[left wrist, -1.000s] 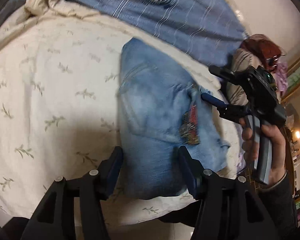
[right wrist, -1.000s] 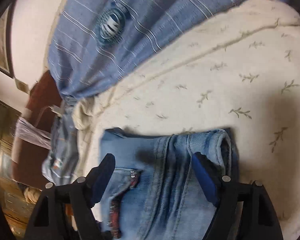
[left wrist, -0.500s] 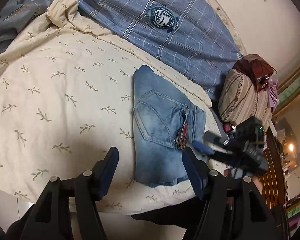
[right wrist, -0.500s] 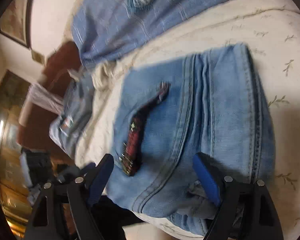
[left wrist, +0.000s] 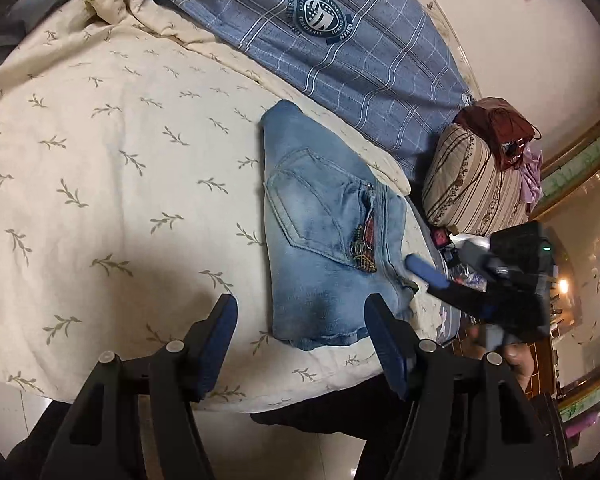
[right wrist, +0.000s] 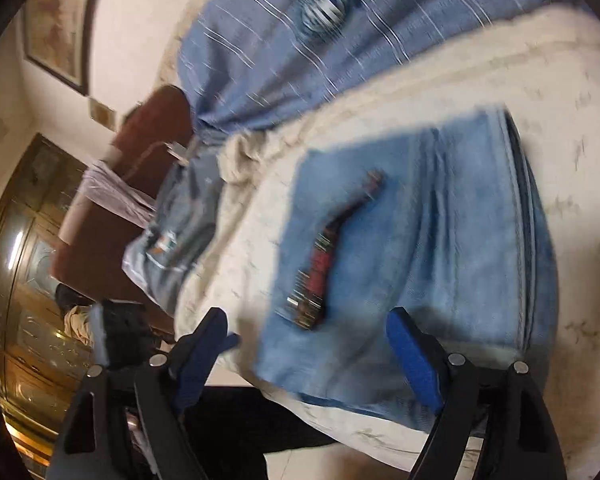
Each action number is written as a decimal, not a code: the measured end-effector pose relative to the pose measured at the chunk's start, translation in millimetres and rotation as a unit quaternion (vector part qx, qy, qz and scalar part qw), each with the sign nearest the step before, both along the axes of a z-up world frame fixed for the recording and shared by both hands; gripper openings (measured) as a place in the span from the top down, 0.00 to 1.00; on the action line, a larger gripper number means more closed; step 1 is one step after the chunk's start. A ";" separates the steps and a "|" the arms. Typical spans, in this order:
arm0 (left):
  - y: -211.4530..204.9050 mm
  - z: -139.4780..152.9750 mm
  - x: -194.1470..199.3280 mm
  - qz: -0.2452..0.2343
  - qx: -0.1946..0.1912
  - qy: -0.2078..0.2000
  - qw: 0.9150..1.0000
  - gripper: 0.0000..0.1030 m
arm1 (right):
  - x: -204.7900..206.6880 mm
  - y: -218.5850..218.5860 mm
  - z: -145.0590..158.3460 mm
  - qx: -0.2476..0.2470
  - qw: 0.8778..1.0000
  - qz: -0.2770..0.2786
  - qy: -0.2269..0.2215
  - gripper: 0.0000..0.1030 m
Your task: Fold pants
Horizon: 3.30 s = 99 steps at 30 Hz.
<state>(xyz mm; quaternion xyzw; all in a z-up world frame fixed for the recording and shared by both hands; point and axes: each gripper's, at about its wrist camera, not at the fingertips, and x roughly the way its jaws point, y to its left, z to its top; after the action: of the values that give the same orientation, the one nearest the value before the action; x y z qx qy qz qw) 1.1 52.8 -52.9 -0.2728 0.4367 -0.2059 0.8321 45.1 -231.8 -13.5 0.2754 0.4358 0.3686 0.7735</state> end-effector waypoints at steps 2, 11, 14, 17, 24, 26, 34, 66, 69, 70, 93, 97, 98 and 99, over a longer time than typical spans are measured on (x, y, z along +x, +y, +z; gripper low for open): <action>-3.3 0.1 0.7 -0.003 0.000 -0.003 1.000 0.35 | -4.5 4.3 1.6 0.000 1.000 0.010 -0.019 0.17; -8.6 -6.4 4.4 -0.011 -0.008 0.007 1.000 0.35 | -4.5 2.4 -20.9 -0.033 0.999 0.006 -0.024 0.18; -6.9 -6.5 3.9 -0.002 -0.006 0.005 1.000 0.35 | -2.9 -0.3 -31.7 -0.030 1.000 0.004 -0.004 0.18; -7.3 -6.3 3.7 0.002 -0.007 0.004 1.000 0.35 | -4.7 -4.4 -20.8 -0.015 1.000 -0.001 -0.014 0.18; -14.3 -4.1 1.8 -0.006 0.006 -0.006 1.000 0.35 | -1.2 -9.0 -34.0 -0.026 0.999 -0.018 0.012 0.17; -13.2 -3.7 1.1 -0.006 0.005 -0.008 1.000 0.35 | -2.2 -12.4 -25.7 -0.011 1.000 -0.024 0.002 0.17; -6.9 -0.6 -1.8 0.000 -0.007 -0.017 1.000 0.35 | -0.2 -1.7 -35.6 -0.043 0.999 -0.018 0.004 0.17; -0.9 11.3 -7.9 -0.012 -0.039 -0.050 0.998 0.35 | 76.7 26.7 11.0 -0.083 0.996 -0.028 0.003 0.17; 1.0 10.8 -9.1 -0.011 -0.039 -0.049 0.998 0.35 | 99.5 29.8 -24.6 -0.089 0.994 -0.032 0.057 0.16; 2.0 10.9 -9.7 -0.010 -0.040 -0.049 0.998 0.35 | 98.5 27.4 -22.1 -0.079 0.995 -0.040 0.053 0.16; -11.8 3.1 0.2 0.000 -0.021 -0.030 0.999 0.35 | -5.4 -10.4 -19.3 -0.037 0.999 -0.016 0.025 0.14; -17.0 0.5 4.1 -0.001 -0.008 -0.018 1.000 0.35 | -3.4 -18.3 -25.0 -0.007 0.999 -0.022 0.031 0.15; -17.1 1.4 6.2 0.002 -0.006 -0.016 1.000 0.35 | -8.2 -22.2 -14.7 -0.004 1.000 -0.028 0.001 0.15; -16.5 3.0 8.2 0.009 -0.005 -0.016 1.000 0.35 | -13.1 -28.2 -7.8 -0.003 0.999 -0.037 -0.025 0.15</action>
<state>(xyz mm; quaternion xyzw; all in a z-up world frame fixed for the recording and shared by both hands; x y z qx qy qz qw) 9.3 36.3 -49.9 -0.2778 0.4199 -0.2050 0.8393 32.0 -260.0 -21.2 0.2799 0.4073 0.3455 0.7977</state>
